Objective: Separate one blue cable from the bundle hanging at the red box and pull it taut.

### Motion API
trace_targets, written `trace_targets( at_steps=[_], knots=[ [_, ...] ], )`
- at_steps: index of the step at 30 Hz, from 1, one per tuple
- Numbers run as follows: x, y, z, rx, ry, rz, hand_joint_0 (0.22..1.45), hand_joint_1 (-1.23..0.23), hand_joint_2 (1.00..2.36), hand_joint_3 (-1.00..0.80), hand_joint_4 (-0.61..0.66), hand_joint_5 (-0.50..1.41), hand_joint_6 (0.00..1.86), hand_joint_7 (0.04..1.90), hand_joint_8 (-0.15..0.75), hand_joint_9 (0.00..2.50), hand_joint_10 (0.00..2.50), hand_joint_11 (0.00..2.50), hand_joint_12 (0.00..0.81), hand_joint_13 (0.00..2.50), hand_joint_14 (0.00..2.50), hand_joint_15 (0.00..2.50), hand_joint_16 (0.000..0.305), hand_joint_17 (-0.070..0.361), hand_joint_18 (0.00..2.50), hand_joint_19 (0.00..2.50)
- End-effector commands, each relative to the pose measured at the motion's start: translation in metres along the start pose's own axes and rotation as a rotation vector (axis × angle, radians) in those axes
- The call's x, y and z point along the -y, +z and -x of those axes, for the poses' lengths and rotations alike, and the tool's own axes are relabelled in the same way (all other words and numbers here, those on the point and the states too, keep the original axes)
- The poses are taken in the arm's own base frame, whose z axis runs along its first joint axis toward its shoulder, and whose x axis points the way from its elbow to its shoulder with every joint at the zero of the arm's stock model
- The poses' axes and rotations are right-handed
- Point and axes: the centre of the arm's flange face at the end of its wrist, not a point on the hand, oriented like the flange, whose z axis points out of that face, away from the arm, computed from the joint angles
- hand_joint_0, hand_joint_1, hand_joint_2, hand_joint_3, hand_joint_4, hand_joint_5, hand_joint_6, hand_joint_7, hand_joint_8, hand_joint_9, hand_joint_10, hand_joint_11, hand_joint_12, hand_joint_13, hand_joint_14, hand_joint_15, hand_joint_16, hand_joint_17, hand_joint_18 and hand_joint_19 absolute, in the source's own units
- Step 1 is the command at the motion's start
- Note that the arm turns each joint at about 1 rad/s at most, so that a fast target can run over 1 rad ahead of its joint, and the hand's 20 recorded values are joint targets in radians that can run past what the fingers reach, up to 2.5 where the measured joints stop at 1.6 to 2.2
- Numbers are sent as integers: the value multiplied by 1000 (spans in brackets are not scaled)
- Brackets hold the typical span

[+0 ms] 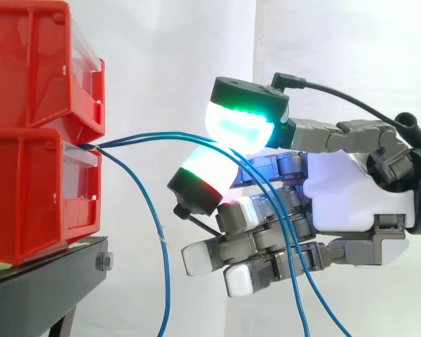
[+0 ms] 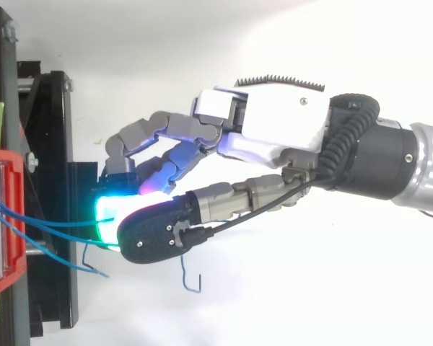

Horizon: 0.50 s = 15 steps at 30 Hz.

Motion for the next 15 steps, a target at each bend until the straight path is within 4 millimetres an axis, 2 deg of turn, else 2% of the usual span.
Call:
trace_targets(
  at_steps=[1,2,4,6,8,11,13,15],
  knots=[
    [0,0,0,0,0,0,663,-736,1020,-208,78,-201,855,1111,286,870,22,919,264,683,16,488,29,66,651,545],
    [0,0,1,1,-1,-2,663,-738,1020,-207,74,-200,854,1102,283,799,16,695,249,638,14,392,28,63,630,500],
    [1,0,1,0,-1,-3,662,-743,1020,-201,68,-200,854,1104,283,761,18,558,231,607,11,313,26,58,610,422],
    [1,0,1,0,-2,-5,661,-752,1020,-189,68,-196,850,1107,288,726,10,306,195,546,6,159,21,48,551,278],
    [1,-1,1,0,-3,-8,662,-754,1020,-188,72,-196,849,1117,298,727,7,211,191,534,5,110,20,46,533,213],
    [1,-1,1,0,-4,-8,665,-751,1020,-194,78,-197,848,1128,356,881,8,248,203,554,3,94,20,45,519,202],
    [1,-1,1,0,-4,-8,667,-747,1020,-203,79,-199,850,1119,385,1025,13,389,211,580,4,121,20,46,521,219],
    [1,-1,1,0,-4,-8,667,-737,1020,-209,73,-206,855,1110,371,1098,19,580,224,589,5,152,21,47,525,231]
  ],
)
